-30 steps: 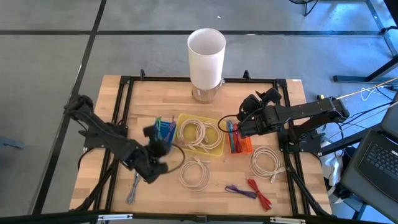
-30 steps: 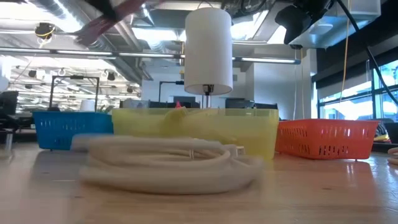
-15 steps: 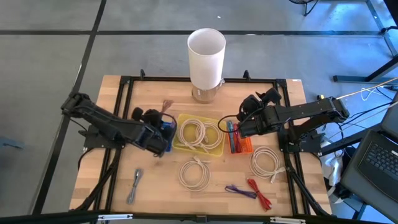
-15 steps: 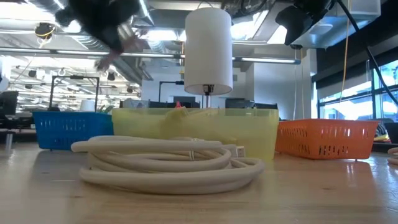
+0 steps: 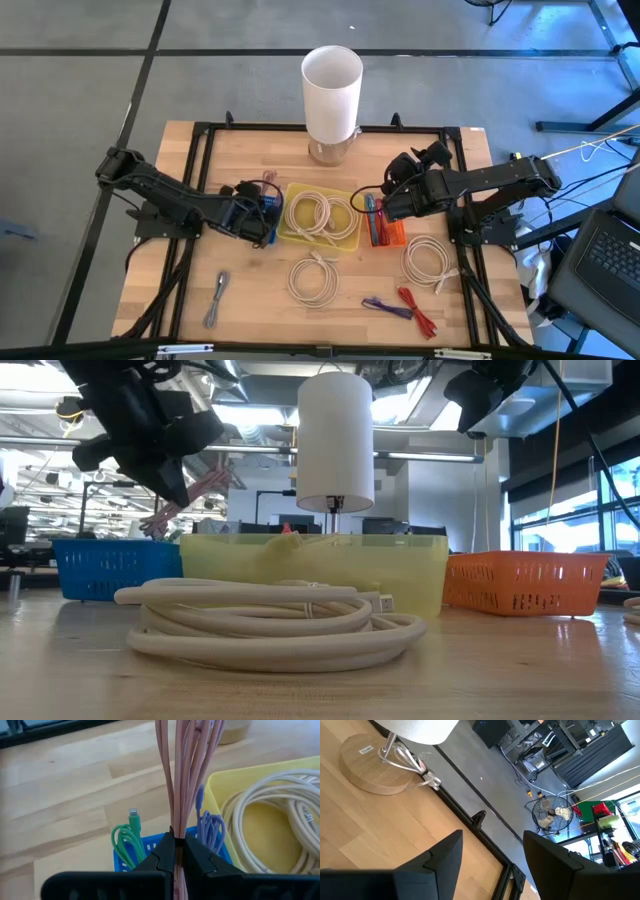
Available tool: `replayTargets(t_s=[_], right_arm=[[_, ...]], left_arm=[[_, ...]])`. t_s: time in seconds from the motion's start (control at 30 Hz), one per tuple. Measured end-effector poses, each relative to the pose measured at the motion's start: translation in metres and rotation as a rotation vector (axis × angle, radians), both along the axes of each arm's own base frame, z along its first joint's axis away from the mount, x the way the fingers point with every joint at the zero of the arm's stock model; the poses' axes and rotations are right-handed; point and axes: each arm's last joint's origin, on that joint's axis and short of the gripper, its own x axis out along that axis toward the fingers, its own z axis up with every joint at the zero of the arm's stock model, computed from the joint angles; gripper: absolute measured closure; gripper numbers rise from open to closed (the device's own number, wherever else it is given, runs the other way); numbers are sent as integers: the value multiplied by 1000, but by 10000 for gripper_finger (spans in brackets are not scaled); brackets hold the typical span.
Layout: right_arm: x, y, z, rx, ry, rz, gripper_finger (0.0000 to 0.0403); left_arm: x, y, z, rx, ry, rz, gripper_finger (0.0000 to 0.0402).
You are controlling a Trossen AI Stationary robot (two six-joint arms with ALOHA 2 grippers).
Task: Pick & Place USB Port
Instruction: Put the light pink USB cable into the blue bin
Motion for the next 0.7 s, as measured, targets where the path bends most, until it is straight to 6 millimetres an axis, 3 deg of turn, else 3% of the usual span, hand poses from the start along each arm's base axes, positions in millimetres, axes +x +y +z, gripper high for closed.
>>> replayTargets(t_s=[0.4,0.7], right_arm=[[0,0,0,0,0,0,191],[0,0,0,10,-3,-3,191]], left_arm=[[5,-8,-10,-60,11,-10,393],[8,-9,-42,-142,74,27,393]])
